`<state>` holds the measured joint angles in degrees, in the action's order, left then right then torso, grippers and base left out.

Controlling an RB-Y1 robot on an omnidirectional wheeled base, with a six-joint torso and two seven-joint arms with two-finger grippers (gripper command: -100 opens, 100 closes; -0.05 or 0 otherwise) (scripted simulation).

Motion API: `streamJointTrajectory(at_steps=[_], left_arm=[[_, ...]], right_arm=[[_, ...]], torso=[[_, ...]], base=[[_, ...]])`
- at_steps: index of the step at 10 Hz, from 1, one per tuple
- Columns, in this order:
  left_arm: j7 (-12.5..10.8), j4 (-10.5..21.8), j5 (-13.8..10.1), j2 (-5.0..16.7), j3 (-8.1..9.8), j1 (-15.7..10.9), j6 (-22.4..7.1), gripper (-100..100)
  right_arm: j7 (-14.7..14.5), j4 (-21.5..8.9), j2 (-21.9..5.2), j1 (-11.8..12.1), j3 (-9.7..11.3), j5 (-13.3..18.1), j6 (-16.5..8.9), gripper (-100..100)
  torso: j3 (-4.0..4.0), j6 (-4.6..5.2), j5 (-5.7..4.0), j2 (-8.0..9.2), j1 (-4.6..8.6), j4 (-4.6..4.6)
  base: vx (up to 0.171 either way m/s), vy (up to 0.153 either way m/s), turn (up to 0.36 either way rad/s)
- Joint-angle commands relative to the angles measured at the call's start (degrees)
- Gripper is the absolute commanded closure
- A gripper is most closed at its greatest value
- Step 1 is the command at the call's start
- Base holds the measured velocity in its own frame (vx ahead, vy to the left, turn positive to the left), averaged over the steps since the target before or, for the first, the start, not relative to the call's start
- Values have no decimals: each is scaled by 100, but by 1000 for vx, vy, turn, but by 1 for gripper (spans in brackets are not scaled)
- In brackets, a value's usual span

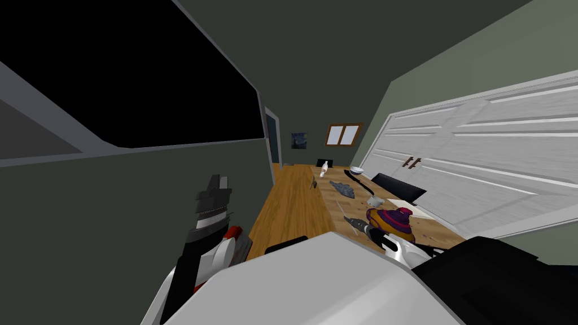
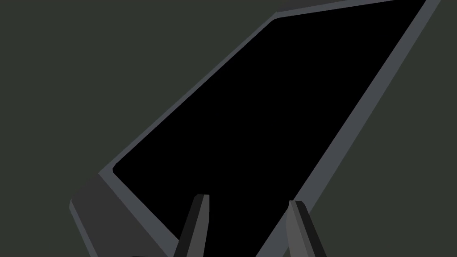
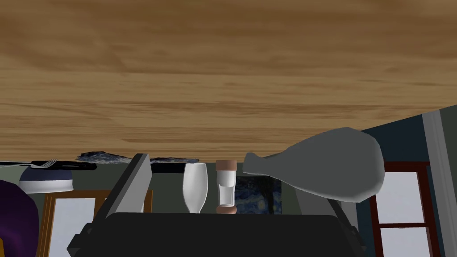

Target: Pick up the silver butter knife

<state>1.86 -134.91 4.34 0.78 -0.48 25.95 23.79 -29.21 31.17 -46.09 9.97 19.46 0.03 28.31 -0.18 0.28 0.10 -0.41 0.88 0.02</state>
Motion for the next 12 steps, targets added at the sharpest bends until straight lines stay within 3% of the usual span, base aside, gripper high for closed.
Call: streamJointTrajectory(at_steps=[1, 3, 4, 5, 9, 10, 11, 12], left_arm=[[0, 0, 0, 0, 0, 0, 0, 0], [0, 0, 0, 0, 0, 0, 0, 0], [0, 0, 0, 0, 0, 0, 0, 0], [0, 0, 0, 0, 0, 0, 0, 0], [0, 0, 0, 0, 0, 0, 0, 0], [0, 0, 0, 0, 0, 0, 0, 0], [0, 0, 0, 0, 0, 0, 0, 0], [0, 0, 0, 0, 0, 0, 0, 0]], right_arm=[[0, -2, 0, 0, 0, 0, 1, -100], [-158, -57, 133, -113, -88, 30, -73, -100], [-80, -59, 87, -70, -51, 17, -19, -100], [-105, -64, 101, -81, -57, 19, -23, 100], [-102, -75, 91, -76, -65, 14, -43, 100], [-104, -74, 92, -76, -63, 16, -41, 0], [-105, -73, 92, -77, -63, 17, -40, 100], [-107, -72, 92, -77, -61, 18, -39, 0]], torso=[[0, 0, 0, 0, 0, 0], [1, -1, 0, 2, -3, 1], [-1, -2, -1, -2, -1, 0], [-1, 2, 1, -1, 1, -1], [2, -9, -9, 4, 12, 1], [2, -7, -9, 4, 11, 1], [2, -6, -8, 4, 11, 1], [3, -4, -8, 4, 10, 1]], base=[[0, 0, 0], [1, 1, 6], [7, -1, 4], [2, 5, 13], [1, -1, -8], [0, 0, 0], [0, 0, 0], [0, 0, 0]])
